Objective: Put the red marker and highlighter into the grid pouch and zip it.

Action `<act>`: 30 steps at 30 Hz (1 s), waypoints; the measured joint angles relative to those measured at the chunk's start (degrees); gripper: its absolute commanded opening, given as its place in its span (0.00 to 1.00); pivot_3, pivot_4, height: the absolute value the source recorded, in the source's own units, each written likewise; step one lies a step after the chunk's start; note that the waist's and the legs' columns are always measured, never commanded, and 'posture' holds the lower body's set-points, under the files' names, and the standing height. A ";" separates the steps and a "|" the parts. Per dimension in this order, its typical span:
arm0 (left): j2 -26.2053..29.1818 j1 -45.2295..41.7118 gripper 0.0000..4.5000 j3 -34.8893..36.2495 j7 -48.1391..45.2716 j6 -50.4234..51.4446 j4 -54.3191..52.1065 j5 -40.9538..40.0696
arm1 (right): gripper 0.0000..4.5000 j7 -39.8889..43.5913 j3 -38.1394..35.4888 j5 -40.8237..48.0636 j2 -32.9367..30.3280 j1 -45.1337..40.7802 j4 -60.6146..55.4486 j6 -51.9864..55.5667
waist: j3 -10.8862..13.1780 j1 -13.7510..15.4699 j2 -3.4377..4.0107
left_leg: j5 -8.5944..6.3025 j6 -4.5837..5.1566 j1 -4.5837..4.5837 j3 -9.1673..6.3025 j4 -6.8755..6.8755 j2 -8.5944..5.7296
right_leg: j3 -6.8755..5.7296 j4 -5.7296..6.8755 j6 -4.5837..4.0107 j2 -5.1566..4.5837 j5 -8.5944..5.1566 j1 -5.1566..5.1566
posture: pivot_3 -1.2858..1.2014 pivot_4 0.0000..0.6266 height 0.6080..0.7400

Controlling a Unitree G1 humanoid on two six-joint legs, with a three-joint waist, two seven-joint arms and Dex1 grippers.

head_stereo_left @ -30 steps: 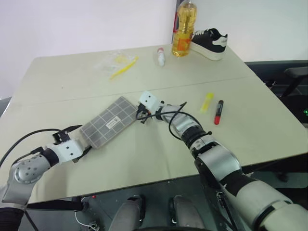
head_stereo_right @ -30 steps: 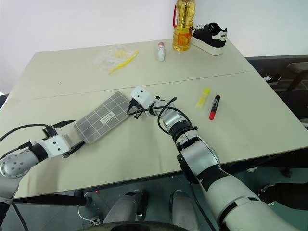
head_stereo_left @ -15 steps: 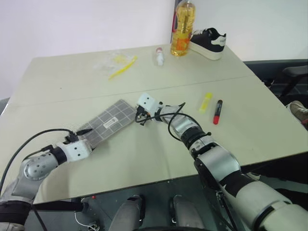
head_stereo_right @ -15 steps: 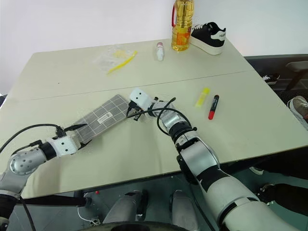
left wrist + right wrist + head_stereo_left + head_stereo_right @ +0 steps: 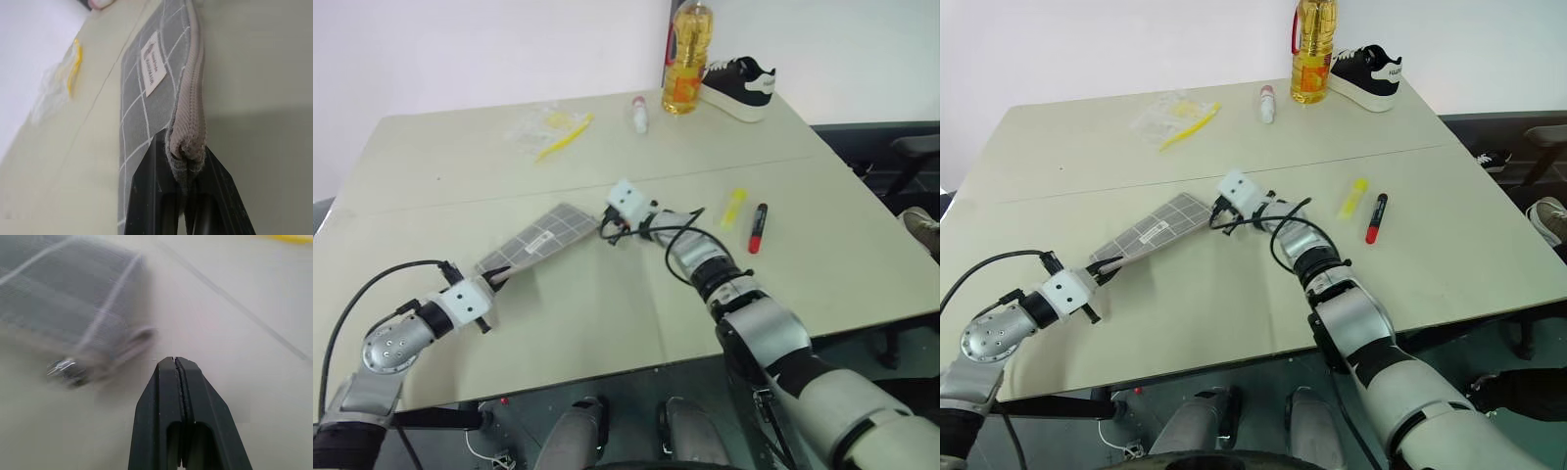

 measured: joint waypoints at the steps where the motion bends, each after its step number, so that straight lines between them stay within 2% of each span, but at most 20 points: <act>1: -0.88 0.22 0.00 0.12 -0.20 3.32 -2.94 -1.88 | 0.20 0.45 -1.09 0.87 -1.55 0.47 -2.35 0.76 | 0.00 0.04 -0.01 | 0.00 0.01 0.00 0.00 0.01 0.00 | 0.00 0.00 0.00 0.00 0.00 0.01 | 0.52 0.24 1.00; 7: -4.77 0.22 0.00 0.04 -0.18 16.39 -14.89 -9.36 | 0.86 7.58 -4.33 5.65 -8.33 9.06 -21.30 9.33 | -0.03 -0.20 -0.05 | 0.03 0.05 -0.03 0.00 0.00 0.04 | 0.00 0.01 0.01 0.02 0.00 0.18 | 0.52 0.24 1.00; 10: -7.78 -1.38 0.00 -0.71 0.21 21.98 -18.45 -11.63 | 0.86 14.34 -5.00 10.82 -12.75 17.47 -37.01 18.32 | -0.02 0.09 -0.03 | 0.04 0.06 -0.13 -0.01 0.04 0.04 | -0.01 0.01 0.02 0.01 0.00 0.14 | 0.52 0.24 1.00; 16: -11.42 -4.70 0.00 -1.70 1.10 27.43 -19.47 -13.31 | 0.86 17.23 -6.08 16.32 -16.32 21.76 -53.57 29.40 | -0.05 0.16 -0.08 | 0.04 0.06 -0.09 -0.05 0.13 0.04 | 0.00 0.00 -0.04 0.02 -0.01 0.15 | 0.52 0.24 1.00; 19: -12.28 -5.14 0.00 -2.60 0.97 28.09 -19.46 -13.18 | 0.86 17.16 -5.28 17.11 -16.36 22.90 -56.22 31.75 | -0.04 0.16 -0.08 | 0.03 0.06 -0.11 -0.03 0.17 0.04 | 0.01 -0.05 -0.06 0.00 -0.02 0.16 | 0.52 0.24 1.00; 26: -12.89 -5.71 0.00 -3.53 0.33 27.96 -19.38 -11.77 | 0.86 11.34 -4.91 16.39 -14.28 20.64 -54.13 33.24 | -0.05 0.30 -0.08 | 0.04 0.06 -0.14 -0.02 0.17 0.03 | 0.01 -0.10 -0.07 -0.01 -0.01 0.15 | 0.52 0.24 1.00; 28: -12.94 -5.70 0.00 -3.53 0.19 27.86 -19.23 -11.39 | 0.75 10.30 -4.93 16.04 -14.24 20.19 -53.10 32.98 | -0.05 0.31 -0.08 | 0.04 0.06 -0.14 -0.02 0.17 0.03 | 0.01 -0.11 -0.07 -0.01 -0.01 0.15 | 0.52 0.24 1.00; 30: -12.97 -5.49 0.00 -3.53 0.04 27.64 -19.10 -11.21 | 0.56 9.64 -4.94 16.04 -13.97 20.19 -52.37 32.97 | -0.05 0.32 -0.08 | 0.04 0.06 -0.15 -0.02 0.16 0.03 | 0.01 -0.12 -0.06 -0.01 -0.01 0.16 | 0.52 0.24 1.00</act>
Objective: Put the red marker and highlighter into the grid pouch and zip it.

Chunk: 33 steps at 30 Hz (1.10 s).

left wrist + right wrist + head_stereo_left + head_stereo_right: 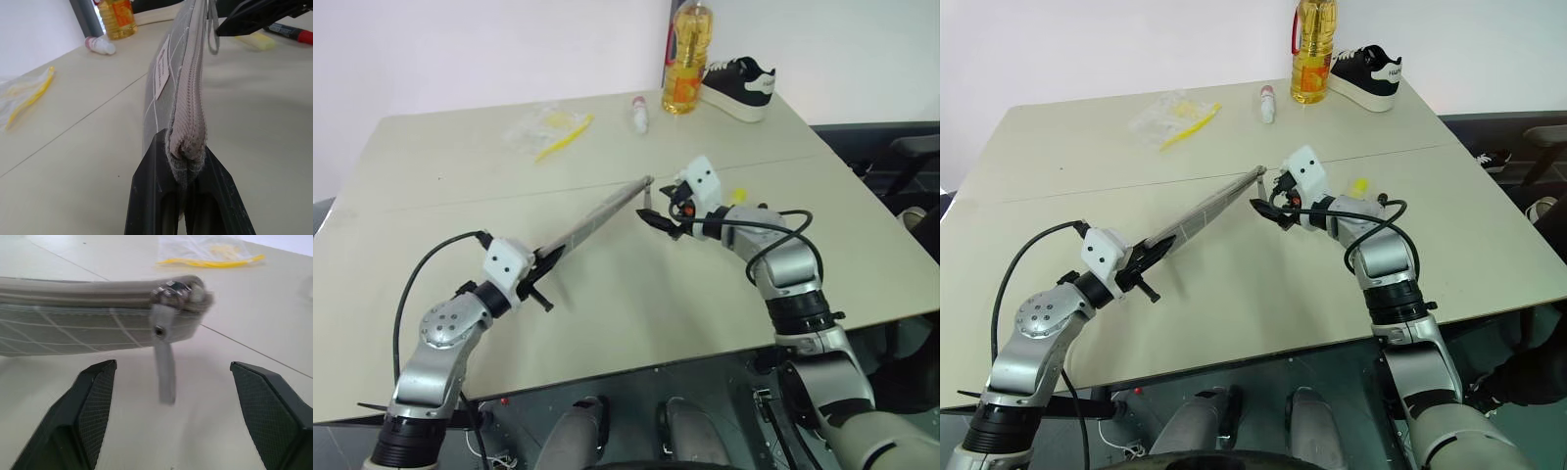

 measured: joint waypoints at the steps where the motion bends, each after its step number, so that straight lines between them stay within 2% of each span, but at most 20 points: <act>1: -0.02 0.11 0.00 -0.02 -0.12 -0.15 0.00 0.12 | 0.46 -0.22 0.00 0.02 0.15 -0.01 0.27 -0.01 | 0.00 0.00 0.00 | 0.00 0.00 0.00 0.00 0.00 0.00 | 0.00 0.00 0.00 0.00 0.00 0.00 | 0.52 0.24 1.00; 4: -0.02 0.52 0.00 -0.33 -0.27 -1.04 0.01 1.03 | 0.09 -0.45 0.00 0.04 0.23 -0.09 0.58 -0.02 | 0.00 0.00 0.00 | 0.00 0.00 0.00 0.00 0.00 0.00 | 0.00 0.00 0.00 0.00 0.00 0.00 | 0.52 0.24 1.00; 5: -0.02 0.52 0.00 -0.60 -0.27 -1.18 0.04 1.30 | 0.01 -0.47 0.00 0.05 0.28 -0.25 0.58 -0.02 | 0.00 -0.01 0.00 | 0.00 0.00 0.00 0.00 0.00 0.00 | 0.00 0.00 0.00 0.00 0.00 0.00 | 0.52 0.24 1.00; 10: -0.02 0.29 0.00 -1.30 -0.05 -2.39 0.63 3.39 | 0.01 -0.22 1.02 -0.07 -0.01 -0.42 -0.44 0.19 | 0.00 -0.03 0.00 | 0.00 0.00 0.00 0.00 0.00 0.00 | 0.00 0.00 0.00 0.00 0.00 -0.01 | 0.52 0.24 1.00; 14: -0.40 -1.96 0.00 -2.76 1.12 -3.48 2.52 6.81 | 0.01 2.74 7.06 -2.07 -3.41 -0.10 -6.96 0.81 | 0.00 0.01 0.00 | 0.00 0.00 0.00 0.00 0.00 0.00 | 0.00 0.00 0.01 0.00 0.00 0.00 | 0.52 0.24 1.00; 20: -3.26 -4.61 0.00 -5.35 3.91 -3.49 4.64 11.34 | 0.01 5.40 14.07 -5.11 -6.51 0.32 -13.39 3.02 | -0.02 0.09 -0.07 | 0.00 0.00 -0.01 -0.01 0.03 -0.02 | -0.01 -0.01 0.02 -0.02 0.01 0.02 | 0.52 0.24 1.00; 26: -6.68 -8.52 0.00 -9.34 6.94 -3.76 7.25 16.30 | 0.01 7.34 17.62 -5.50 -6.38 0.38 -19.83 7.19 | -0.03 0.11 -0.09 | 0.00 0.00 -0.03 -0.02 0.03 -0.02 | -0.02 -0.01 0.05 -0.02 0.02 0.00 | 0.52 0.24 1.00; 33: -10.89 -13.78 0.00 -12.37 10.74 -5.81 15.08 20.54 | 0.01 9.73 19.84 -4.14 -6.52 0.62 -26.03 10.62 | -0.05 0.17 -0.14 | 0.00 0.00 -0.03 -0.04 0.05 -0.03 | -0.05 0.00 0.19 -0.01 0.10 0.02 | 0.52 0.24 1.00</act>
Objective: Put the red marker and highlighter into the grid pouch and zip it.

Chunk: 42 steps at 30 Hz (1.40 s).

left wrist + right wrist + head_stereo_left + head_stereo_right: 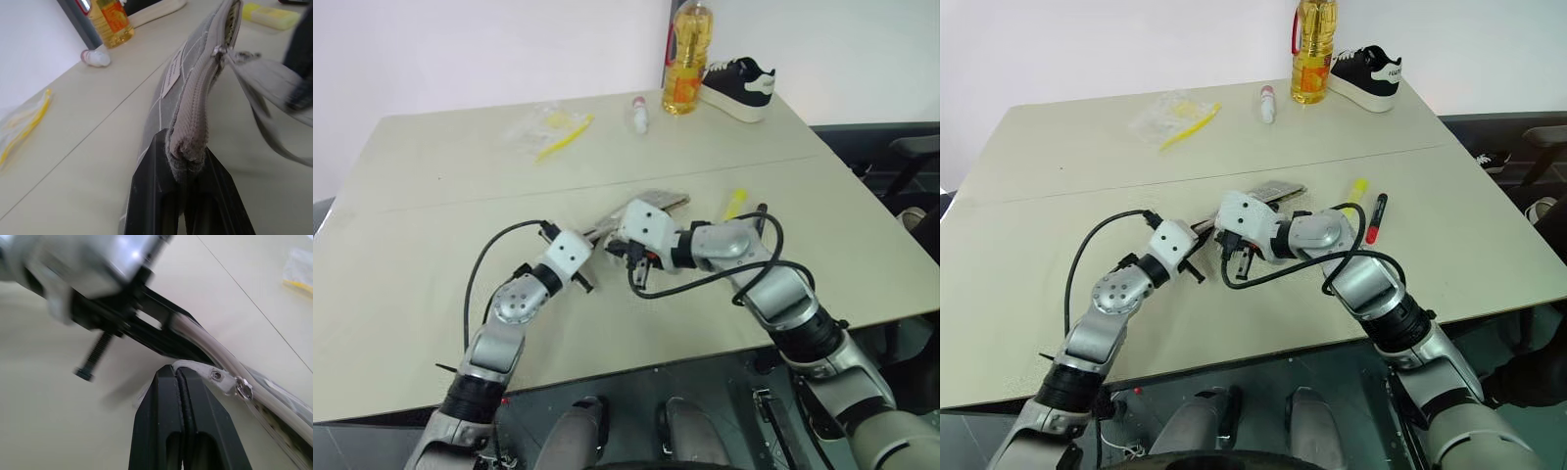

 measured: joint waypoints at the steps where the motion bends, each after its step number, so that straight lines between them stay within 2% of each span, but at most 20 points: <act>1: -0.62 -0.80 0.00 -0.37 0.42 -0.50 1.28 0.61 | 0.01 0.08 0.36 0.19 -0.01 0.13 -0.78 0.44 | 0.00 0.00 0.00 | 0.00 0.00 0.00 0.00 0.00 -0.01 | 0.00 0.00 0.08 0.00 0.04 0.00 | 0.52 0.24 1.00; 7: -2.41 -2.29 0.00 -0.74 1.58 -2.73 4.83 1.74 | 0.01 -0.03 0.48 0.22 -0.37 0.19 -1.80 2.29 | 0.00 -0.03 -0.03 | 0.00 0.00 0.00 0.00 0.01 -0.01 | 0.00 -0.01 0.10 0.00 0.05 -0.01 | 0.52 0.24 1.00; 10: -2.45 -2.35 0.00 -0.72 1.67 -2.93 5.10 1.80 | 0.19 0.29 -0.27 1.43 -0.69 0.19 -1.85 3.00 | 0.00 -0.04 -0.03 | 0.00 0.00 0.00 -0.01 0.01 -0.01 | 0.00 -0.01 0.10 0.00 0.06 0.00 | 0.52 0.24 1.00; 13: -2.02 -2.35 0.00 -0.49 1.61 -2.95 4.91 1.74 | 0.50 1.29 -3.38 4.18 -2.17 0.42 -2.15 4.19 | 0.00 -0.01 -0.03 | 0.00 0.00 -0.01 0.00 0.04 -0.01 | 0.00 -0.01 0.10 0.00 0.06 0.01 | 0.52 0.24 1.00; 15: -1.09 -2.01 0.00 0.51 1.57 -2.94 4.08 1.42 | 0.69 0.53 -8.08 4.95 -4.77 1.25 -1.03 5.33 | 0.00 0.24 -0.04 | 0.00 0.00 -0.01 -0.01 0.11 -0.02 | -0.01 -0.02 0.11 -0.01 0.07 0.06 | 0.52 0.24 1.00; 18: 1.03 -0.03 0.00 3.15 1.18 -2.86 1.58 -0.20 | 0.69 -3.35 -15.72 4.07 -9.47 3.59 4.35 6.02 | 0.00 0.91 -0.05 | -0.01 0.00 -0.01 0.01 0.13 -0.02 | 0.00 -0.08 0.11 -0.02 0.06 0.10 | 0.52 0.24 1.00; 20: 1.61 1.09 0.00 4.19 0.71 -2.76 0.28 -0.88 | 0.69 -6.57 -18.98 3.08 -9.82 4.29 7.76 6.88 | 0.00 1.04 -0.04 | -0.01 0.00 -0.01 0.02 0.12 -0.01 | 0.00 -0.07 0.10 -0.02 0.06 0.08 | 0.52 0.24 1.00; 25: 1.51 2.75 0.00 4.21 -0.85 -2.41 -2.68 -2.77 | 0.69 -19.46 -26.39 1.67 -3.75 0.78 21.69 9.81 | 0.00 1.14 -0.04 | 0.00 0.01 -0.02 0.03 0.10 0.00 | 0.00 -0.06 0.05 -0.01 0.09 0.07 | 0.52 0.24 1.00; 29: 1.46 3.31 0.00 4.18 -0.93 -1.39 -3.28 -3.23 | 0.69 -29.89 -29.34 -0.77 0.63 -3.34 35.90 5.20 | 0.00 1.10 -0.04 | 0.01 0.01 -0.01 0.05 0.09 -0.01 | 0.01 -0.07 0.05 0.00 0.09 0.08 | 0.52 0.24 1.00; 36: 0.88 3.79 0.00 4.12 -0.87 -0.88 -4.51 -3.24 | 0.69 -37.76 -32.40 -1.60 3.21 -8.52 49.64 0.47 | 0.01 1.05 -0.02 | 0.02 0.01 -0.01 0.06 0.06 -0.01 | 0.02 -0.06 0.06 0.02 0.10 0.08 | 0.52 0.24 1.00; 39: 0.64 4.40 0.00 4.05 -0.87 -0.24 -5.72 -3.25 | 0.52 -39.15 -33.55 -1.01 4.23 -9.65 52.46 -0.44 | 0.01 0.98 -0.01 | 0.02 0.01 0.01 0.06 0.06 -0.01 | 0.02 -0.06 0.06 0.02 0.10 0.10 | 0.52 0.24 1.00; 42: 0.39 5.01 0.00 4.05 -0.87 -0.10 -6.25 -3.25 | 0.18 -40.64 -34.76 -0.37 4.43 -11.23 53.63 -0.46 | 0.00 0.99 -0.01 | 0.02 0.01 0.04 0.06 0.08 -0.01 | 0.01 -0.05 0.06 0.03 0.10 0.14 | 0.52 0.24 1.00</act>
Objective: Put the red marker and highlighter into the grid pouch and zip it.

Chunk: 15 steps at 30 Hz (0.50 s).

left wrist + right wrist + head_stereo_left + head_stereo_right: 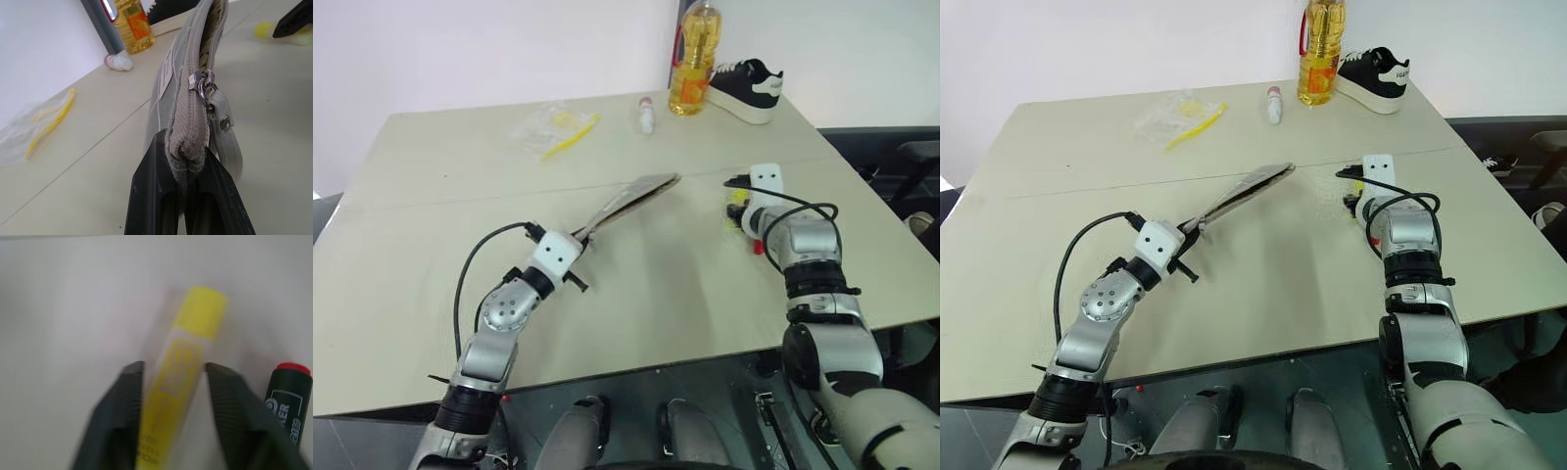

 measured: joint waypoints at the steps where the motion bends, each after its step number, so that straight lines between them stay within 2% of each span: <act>1: 0.00 0.16 0.00 0.00 0.00 0.01 -0.01 0.00 | 0.08 -0.23 -0.07 0.00 -0.02 -0.09 0.05 0.08 | 0.00 0.03 0.00 | 0.00 0.00 0.01 0.00 0.00 0.00 | 0.00 0.00 -0.01 0.00 0.00 0.03 | 0.52 0.24 1.00; 2: 0.00 0.23 0.00 0.00 0.00 0.05 -0.01 0.00 | 0.02 -0.41 -0.06 0.04 0.07 -0.06 0.24 0.04 | 0.00 0.05 0.00 | 0.00 0.00 0.01 0.00 0.00 -0.01 | 0.00 0.00 -0.01 0.00 0.00 0.02 | 0.52 0.24 1.00; 9: 0.01 0.12 0.00 0.05 -0.03 0.05 -0.01 -0.02 | 0.02 1.10 0.49 0.51 -0.15 0.93 -2.55 2.19 | 0.00 0.02 0.00 | 0.00 0.00 0.01 0.00 0.01 0.00 | 0.00 0.00 -0.01 0.00 0.00 0.02 | 0.52 0.24 1.00; 11: 0.03 0.06 0.00 0.10 -0.04 0.03 0.06 -0.04 | 0.13 2.26 0.98 0.58 -0.43 2.14 -4.39 2.33 | 0.00 0.02 0.00 | 0.00 0.01 0.01 0.00 0.01 0.00 | 0.00 0.00 0.00 0.00 -0.01 0.02 | 0.52 0.24 1.00; 15: 0.01 -0.28 0.00 0.09 -0.08 0.00 0.22 -0.07 | 0.55 3.79 2.06 0.50 -0.63 4.34 -7.69 2.32 | 0.00 0.02 0.01 | 0.00 0.00 0.01 0.00 0.01 0.00 | 0.00 0.00 0.00 0.00 0.00 0.01 | 0.52 0.24 1.00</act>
